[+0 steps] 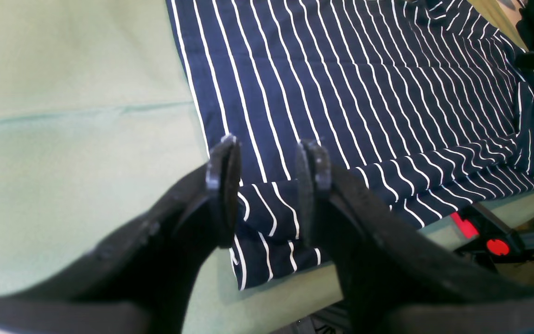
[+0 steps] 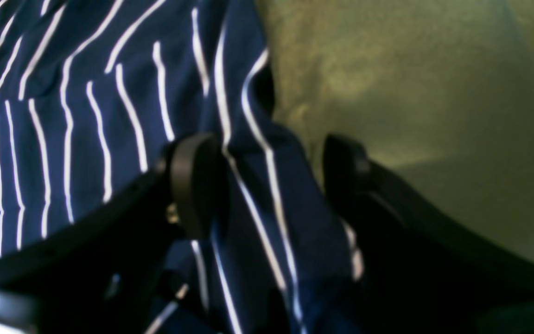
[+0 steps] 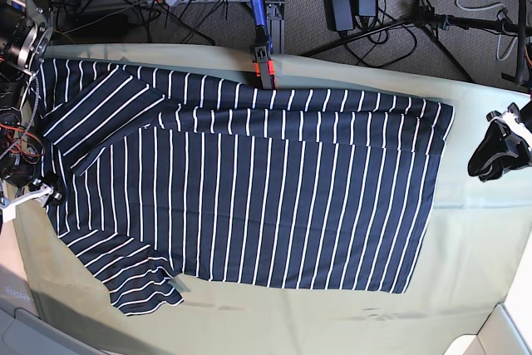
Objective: Fold the T-shirt properly
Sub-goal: 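Lower both grippers onto the shirt's hem-side edge and grasp it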
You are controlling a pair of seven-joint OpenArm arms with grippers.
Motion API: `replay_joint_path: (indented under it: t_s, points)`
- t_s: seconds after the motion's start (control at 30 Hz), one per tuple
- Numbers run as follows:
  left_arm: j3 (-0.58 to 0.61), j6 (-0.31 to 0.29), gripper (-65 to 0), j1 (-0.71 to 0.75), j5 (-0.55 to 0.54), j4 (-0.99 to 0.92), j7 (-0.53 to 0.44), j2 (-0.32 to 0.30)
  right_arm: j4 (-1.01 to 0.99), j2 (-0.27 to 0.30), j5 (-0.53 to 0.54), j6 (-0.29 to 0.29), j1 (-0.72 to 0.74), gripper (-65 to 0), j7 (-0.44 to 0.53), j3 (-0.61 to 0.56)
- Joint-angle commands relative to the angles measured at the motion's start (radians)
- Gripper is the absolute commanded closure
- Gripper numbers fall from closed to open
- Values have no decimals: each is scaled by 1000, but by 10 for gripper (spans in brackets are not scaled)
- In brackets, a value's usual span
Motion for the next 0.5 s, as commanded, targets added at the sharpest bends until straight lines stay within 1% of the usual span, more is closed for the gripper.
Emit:
replay_joint_path:
  t_s: [0.0,0.13,0.47]
  points:
    - [-9,-9,-239,-8,-22,16,-18,-23,19,17,11,1,27,-356,6,1]
    - [-9,-9,-239,-8,-22,16,-19,-23,19,1,11,1,27,-356,-9,1]
    - [-9,-9,-239,-8,-21,16,-21,-23,62,-51,10,2,27,-356,-13,-1]
